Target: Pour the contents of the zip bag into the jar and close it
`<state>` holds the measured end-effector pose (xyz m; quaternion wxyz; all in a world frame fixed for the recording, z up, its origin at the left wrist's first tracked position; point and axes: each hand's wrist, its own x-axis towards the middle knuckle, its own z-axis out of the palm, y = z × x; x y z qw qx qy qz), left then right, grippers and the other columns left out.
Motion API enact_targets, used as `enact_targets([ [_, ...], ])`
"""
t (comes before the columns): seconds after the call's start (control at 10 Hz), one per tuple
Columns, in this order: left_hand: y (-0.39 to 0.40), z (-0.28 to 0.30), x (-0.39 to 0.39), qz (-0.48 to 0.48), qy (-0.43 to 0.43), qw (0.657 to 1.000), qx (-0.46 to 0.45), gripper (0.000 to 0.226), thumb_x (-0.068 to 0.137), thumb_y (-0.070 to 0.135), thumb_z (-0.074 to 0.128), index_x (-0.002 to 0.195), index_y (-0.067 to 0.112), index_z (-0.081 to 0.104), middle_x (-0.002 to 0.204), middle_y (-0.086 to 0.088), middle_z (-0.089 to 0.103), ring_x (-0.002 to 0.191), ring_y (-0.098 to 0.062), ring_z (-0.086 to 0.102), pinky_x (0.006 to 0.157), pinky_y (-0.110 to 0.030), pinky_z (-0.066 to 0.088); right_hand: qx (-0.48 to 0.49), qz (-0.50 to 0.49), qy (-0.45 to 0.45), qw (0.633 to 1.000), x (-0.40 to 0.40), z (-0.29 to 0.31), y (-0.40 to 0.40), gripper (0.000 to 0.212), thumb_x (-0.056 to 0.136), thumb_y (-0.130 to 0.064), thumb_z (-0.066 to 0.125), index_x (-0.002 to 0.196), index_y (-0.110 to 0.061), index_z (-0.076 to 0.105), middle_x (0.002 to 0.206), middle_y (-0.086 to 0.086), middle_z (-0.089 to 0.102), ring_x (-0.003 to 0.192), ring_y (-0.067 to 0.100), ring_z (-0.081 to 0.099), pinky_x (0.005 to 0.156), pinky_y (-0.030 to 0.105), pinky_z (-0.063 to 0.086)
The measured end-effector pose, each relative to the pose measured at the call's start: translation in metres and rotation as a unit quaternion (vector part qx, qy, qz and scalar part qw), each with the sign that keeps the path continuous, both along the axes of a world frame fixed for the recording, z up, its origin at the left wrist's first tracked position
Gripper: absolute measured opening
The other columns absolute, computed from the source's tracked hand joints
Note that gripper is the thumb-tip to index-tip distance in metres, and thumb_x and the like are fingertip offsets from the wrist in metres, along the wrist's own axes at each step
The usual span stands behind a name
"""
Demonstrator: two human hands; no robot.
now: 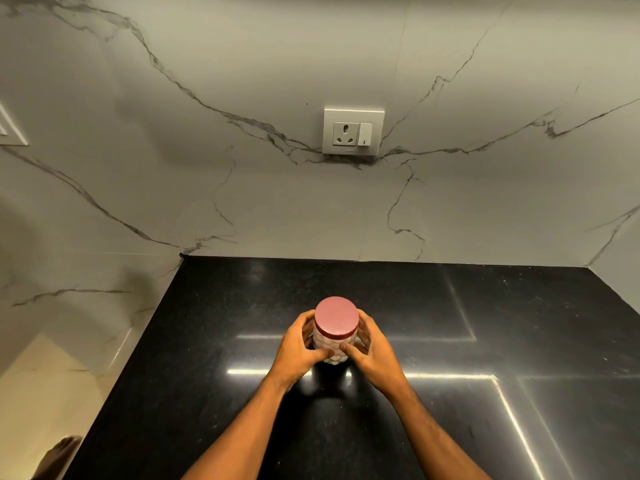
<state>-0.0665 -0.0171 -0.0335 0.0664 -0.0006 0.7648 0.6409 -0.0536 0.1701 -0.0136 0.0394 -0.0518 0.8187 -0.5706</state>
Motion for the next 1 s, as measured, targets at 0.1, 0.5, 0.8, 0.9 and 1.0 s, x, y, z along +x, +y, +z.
enact_targets([
  [0.1, 0.0, -0.001, 0.0, -0.003, -0.003, 1.0, -0.002, 0.086, 0.062, 0.012, 0.092, 0.136, 0.026, 0.049, 0.134, 0.006, 0.062, 0.126, -0.011, 0.059, 0.106, -0.037, 0.05, 0.009, 0.004, -0.01, 1.0, -0.002, -0.001, 0.001, 0.071, 0.086, -0.017, 0.073, 0.143, -0.033, 0.034, 0.142, -0.009, 0.049, 0.13, 0.004, 0.048, 0.106, 0.022, 0.043],
  [0.5, 0.005, 0.005, 0.003, 0.019, -0.013, 0.998, -0.054, 0.087, 0.062, 0.013, 0.093, 0.137, 0.022, 0.052, 0.13, 0.005, 0.065, 0.123, -0.012, 0.06, 0.106, -0.038, 0.05, 0.034, 0.017, -0.031, 0.999, -0.003, -0.002, 0.003, 0.072, 0.087, -0.017, 0.07, 0.149, -0.021, 0.032, 0.145, -0.003, 0.049, 0.129, 0.007, 0.047, 0.102, 0.017, 0.039],
  [0.8, 0.005, 0.006, 0.008, 0.003, -0.03, 0.997, -0.072, 0.085, 0.069, 0.014, 0.088, 0.141, 0.031, 0.045, 0.136, 0.004, 0.061, 0.129, -0.017, 0.057, 0.108, -0.042, 0.049, 0.044, 0.025, -0.035, 0.998, -0.001, 0.003, 0.001, 0.072, 0.088, -0.021, 0.07, 0.148, -0.024, 0.031, 0.144, -0.004, 0.049, 0.13, 0.009, 0.047, 0.106, 0.024, 0.041],
  [0.9, 0.005, 0.015, 0.023, -0.036, -0.03, 0.991, -0.127, 0.107, 0.074, 0.022, 0.085, 0.157, 0.033, 0.018, 0.154, 0.001, 0.044, 0.142, -0.021, 0.043, 0.116, -0.044, 0.038, 0.068, 0.032, -0.028, 0.997, 0.012, 0.014, -0.003, 0.081, 0.088, -0.023, 0.071, 0.152, -0.023, 0.021, 0.148, -0.005, 0.042, 0.135, 0.009, 0.042, 0.102, 0.014, 0.033],
  [1.0, 0.008, 0.034, 0.041, 0.007, 0.011, 0.982, -0.188, 0.113, 0.083, 0.018, 0.079, 0.159, 0.026, -0.003, 0.163, -0.005, 0.026, 0.149, -0.026, 0.028, 0.117, -0.04, 0.03, 0.096, -0.004, 0.007, 0.995, 0.022, 0.026, -0.007, 0.095, 0.088, -0.028, 0.07, 0.156, -0.019, 0.005, 0.16, -0.003, 0.023, 0.146, 0.016, 0.027, 0.107, 0.018, 0.022],
])
